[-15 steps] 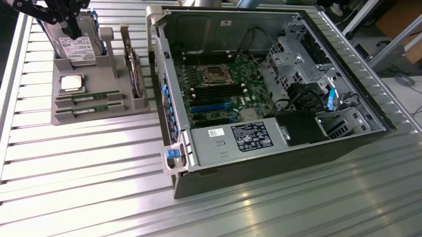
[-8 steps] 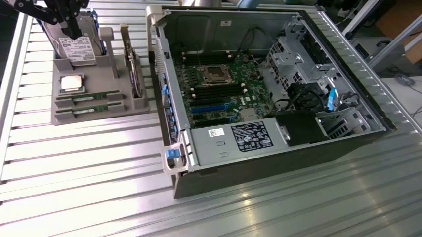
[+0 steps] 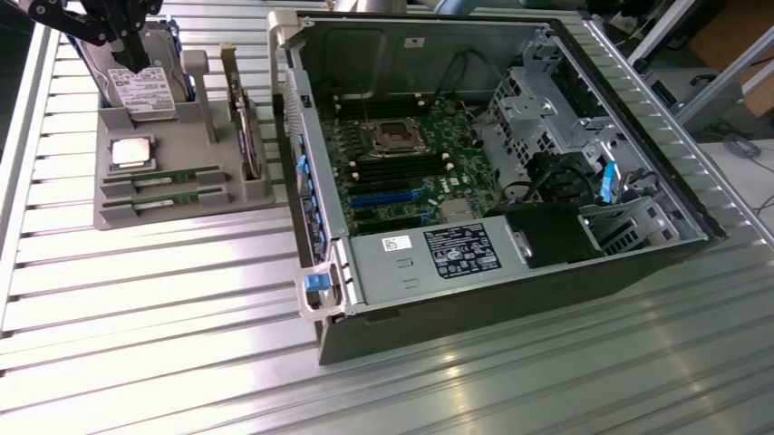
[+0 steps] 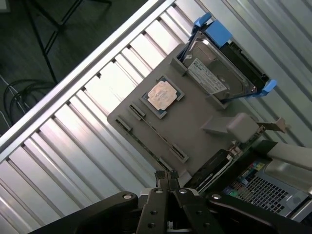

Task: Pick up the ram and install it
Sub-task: 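Pick up the ram and move it above insertion slot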

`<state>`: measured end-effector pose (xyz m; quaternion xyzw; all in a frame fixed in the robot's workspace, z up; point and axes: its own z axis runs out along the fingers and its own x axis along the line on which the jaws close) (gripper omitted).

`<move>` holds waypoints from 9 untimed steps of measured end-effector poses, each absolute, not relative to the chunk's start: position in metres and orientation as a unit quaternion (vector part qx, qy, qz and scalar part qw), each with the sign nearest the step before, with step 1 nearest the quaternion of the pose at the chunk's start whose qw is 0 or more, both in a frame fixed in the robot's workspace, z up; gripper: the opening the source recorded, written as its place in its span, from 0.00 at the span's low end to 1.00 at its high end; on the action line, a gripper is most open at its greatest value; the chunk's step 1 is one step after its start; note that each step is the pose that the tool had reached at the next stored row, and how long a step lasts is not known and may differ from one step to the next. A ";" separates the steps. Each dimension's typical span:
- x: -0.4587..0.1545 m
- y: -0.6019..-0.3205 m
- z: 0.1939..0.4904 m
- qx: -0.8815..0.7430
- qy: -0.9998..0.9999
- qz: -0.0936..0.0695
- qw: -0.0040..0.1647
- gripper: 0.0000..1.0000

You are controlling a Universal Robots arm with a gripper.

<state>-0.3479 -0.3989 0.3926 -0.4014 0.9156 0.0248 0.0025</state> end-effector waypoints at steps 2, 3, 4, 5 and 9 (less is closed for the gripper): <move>-0.348 -0.399 0.393 -0.405 0.914 0.025 0.002 0.11; -0.348 -0.399 0.393 -0.407 0.913 0.025 0.002 0.11; -0.348 -0.399 0.393 -0.408 0.912 0.025 0.002 0.11; -0.348 -0.399 0.393 -0.411 0.911 0.025 0.002 0.11; -0.348 -0.399 0.393 -0.418 0.908 0.025 0.002 0.11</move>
